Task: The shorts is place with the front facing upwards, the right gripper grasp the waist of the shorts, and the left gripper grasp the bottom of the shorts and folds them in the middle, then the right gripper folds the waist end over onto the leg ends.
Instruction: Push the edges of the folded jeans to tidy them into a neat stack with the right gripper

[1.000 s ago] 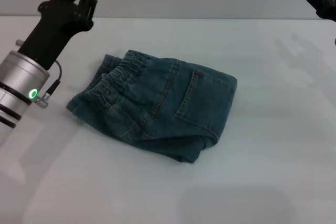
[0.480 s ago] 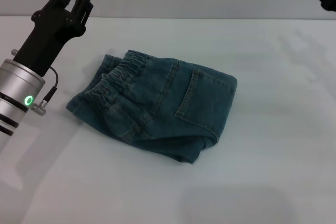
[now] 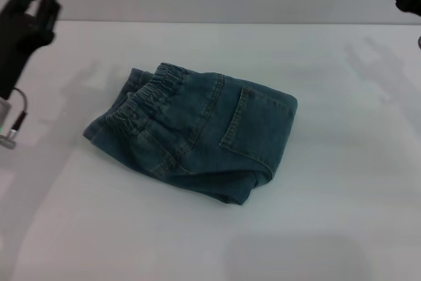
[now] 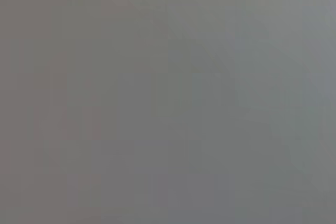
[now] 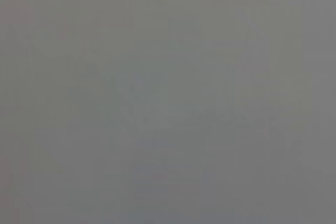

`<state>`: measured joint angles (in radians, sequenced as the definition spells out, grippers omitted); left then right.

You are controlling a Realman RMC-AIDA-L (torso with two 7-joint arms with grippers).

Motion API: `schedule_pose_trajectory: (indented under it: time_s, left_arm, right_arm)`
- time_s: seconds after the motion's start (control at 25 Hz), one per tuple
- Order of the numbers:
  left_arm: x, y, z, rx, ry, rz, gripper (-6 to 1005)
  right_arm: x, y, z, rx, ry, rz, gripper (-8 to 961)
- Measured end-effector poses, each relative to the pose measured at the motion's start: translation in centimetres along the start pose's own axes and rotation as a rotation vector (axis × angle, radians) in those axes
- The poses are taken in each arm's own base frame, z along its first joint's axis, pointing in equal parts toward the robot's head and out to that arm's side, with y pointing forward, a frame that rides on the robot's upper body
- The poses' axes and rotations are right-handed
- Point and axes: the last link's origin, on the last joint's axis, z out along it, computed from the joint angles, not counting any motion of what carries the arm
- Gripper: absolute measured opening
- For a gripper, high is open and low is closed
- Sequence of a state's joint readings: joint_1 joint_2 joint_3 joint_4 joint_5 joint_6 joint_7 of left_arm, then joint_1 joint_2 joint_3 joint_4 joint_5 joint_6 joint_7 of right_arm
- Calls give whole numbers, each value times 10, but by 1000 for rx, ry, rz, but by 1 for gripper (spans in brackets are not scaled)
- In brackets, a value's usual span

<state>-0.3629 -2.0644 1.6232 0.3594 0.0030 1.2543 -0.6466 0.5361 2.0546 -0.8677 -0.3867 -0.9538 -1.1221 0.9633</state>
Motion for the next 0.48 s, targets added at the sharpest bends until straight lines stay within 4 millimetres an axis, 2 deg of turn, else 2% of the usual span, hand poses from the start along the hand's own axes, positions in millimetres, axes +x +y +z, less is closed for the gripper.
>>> schedule_pose_trajectory:
  time_s: [0.2,0.36,0.48]
  left_arm:
    - [4,-15,-7,73,19,4,391]
    - [4,-22,-11,103,20,4,391]
    - [5,-21,-11,97,25,7,391]
  right_arm:
    - [5,11,-11,-65,-9,68,548]
    - [0,29,-19,-225,22,153,548]
    - [-12,43,-20,-383,124,209,548]
